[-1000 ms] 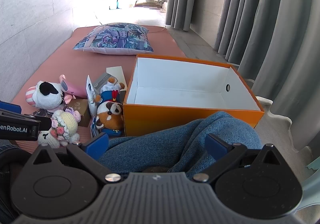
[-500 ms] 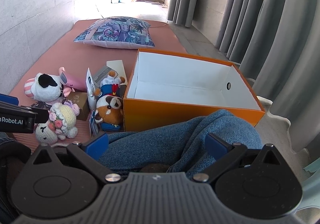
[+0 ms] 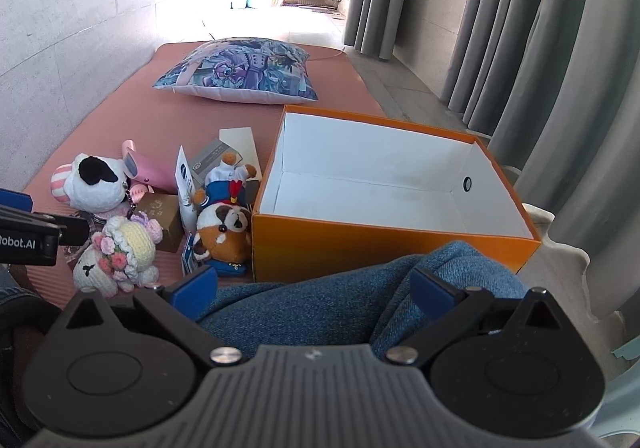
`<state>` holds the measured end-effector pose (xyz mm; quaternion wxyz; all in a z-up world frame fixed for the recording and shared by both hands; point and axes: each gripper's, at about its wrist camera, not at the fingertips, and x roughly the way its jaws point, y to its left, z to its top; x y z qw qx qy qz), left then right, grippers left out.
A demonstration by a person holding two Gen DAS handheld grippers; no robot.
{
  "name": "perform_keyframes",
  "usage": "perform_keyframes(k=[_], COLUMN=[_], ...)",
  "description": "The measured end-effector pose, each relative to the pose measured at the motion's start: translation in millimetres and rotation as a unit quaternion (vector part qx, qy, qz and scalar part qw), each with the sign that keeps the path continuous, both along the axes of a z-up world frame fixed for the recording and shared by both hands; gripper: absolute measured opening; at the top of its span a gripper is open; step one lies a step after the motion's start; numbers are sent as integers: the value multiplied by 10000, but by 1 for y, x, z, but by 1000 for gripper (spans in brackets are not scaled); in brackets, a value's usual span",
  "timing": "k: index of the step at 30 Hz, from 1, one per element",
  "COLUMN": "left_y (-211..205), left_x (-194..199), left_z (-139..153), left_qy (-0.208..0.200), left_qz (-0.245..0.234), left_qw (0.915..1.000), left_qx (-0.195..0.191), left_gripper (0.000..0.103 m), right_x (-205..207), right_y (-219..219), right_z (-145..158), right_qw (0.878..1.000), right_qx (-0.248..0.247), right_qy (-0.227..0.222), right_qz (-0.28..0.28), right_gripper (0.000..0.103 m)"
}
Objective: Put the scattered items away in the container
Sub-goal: 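Move both tools toward the plush toys beside the orange box, then grasp the brown dog plush with the right tool while the left tool grasps the white panda plush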
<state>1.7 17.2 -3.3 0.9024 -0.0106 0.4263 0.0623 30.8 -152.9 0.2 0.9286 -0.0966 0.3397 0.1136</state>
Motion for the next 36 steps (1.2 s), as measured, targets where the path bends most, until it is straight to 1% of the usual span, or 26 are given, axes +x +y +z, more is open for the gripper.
perform_keyframes(k=[3, 7, 10, 12, 14, 15, 16, 17, 18, 19, 20, 21, 23, 24, 25, 26, 27, 29, 31, 33, 36], left_y=[9, 21, 28, 32, 36, 38, 40, 41, 43, 45, 47, 49, 54, 55, 57, 58, 58, 58, 59, 59, 60], left_x=[3, 8, 12, 15, 19, 21, 23, 24, 26, 28, 30, 31, 36, 38, 40, 41, 43, 48, 54, 59, 66], left_z=[2, 4, 6, 7, 8, 8, 8, 8, 8, 8, 8, 7, 5, 4, 2, 1, -1, -5, -10, -17, -33], left_qy=[-22, -62, -117, -158, -169, -168, -176, -190, -196, -198, -198, -199, -194, -188, -175, -167, -157, -69, 58, 236, 480], left_qz=[78, 86, -10, -98, -203, -265, -334, -393, -448, -496, -541, -583, -688, -766, -876, -984, -1079, -1298, -1553, -1840, -2204], left_qw=[10000, 9999, 9999, 9998, 9996, 9995, 9993, 9990, 9988, 9986, 9983, 9981, 9972, 9963, 9947, 9927, 9903, 9842, 9780, 9703, 9546], left_qx=[-3, 8, 29, 10, -38, -51, -53, -45, -27, -4, 26, 68, 232, 346, 501, 679, 858, 1205, 1389, 1555, 1948], left_gripper=[86, 80, 75, 73, 63, 58, 54, 52, 47, 45, 44, 43, 43, 45, 56, 60, 62, 63, 71, 72, 72], right_x=[9, 23, 33, 39, 45, 49, 51, 54, 56, 59, 62, 66, 73, 78, 81, 85, 88, 94, 100, 105, 110], right_y=[4, 8, 17, 26, 33, 38, 41, 45, 49, 54, 58, 62, 69, 73, 76, 80, 83, 86, 88, 90, 91], right_z=[5, 10, 12, 11, 9, 8, 6, 5, 4, 2, -1, -3, -9, -13, -15, -19, -22, -26, -29, -31, -33], right_qw=[9994, 9959, 9946, 9935, 9924, 9915, 9911, 9908, 9902, 9897, 9889, 9884, 9878, 9870, 9863, 9854, 9847, 9833, 9821, 9813, 9796], right_qx=[239, 702, 686, 639, 627, 642, 638, 623, 610, 587, 567, 549, 468, 409, 365, 287, 205, 94, 36, 1, -12], right_qy=[-100, -245, -281, -210, -92, -29, -2, 19, 46, 77, 132, 190, 299, 376, 420, 469, 506, 574, 651, 676, 728], right_qz=[215, 522, 720, 922, 1057, 1134, 1170, 1202, 1257, 1302, 1364, 1407, 1454, 1511, 1556, 1612, 1653, 1724, 1768, 1802, 1875], right_gripper=[102, 102, 102, 95, 81, 76, 67, 61, 59, 56, 53, 51, 47, 46, 46, 46, 46, 46, 46, 46, 46])
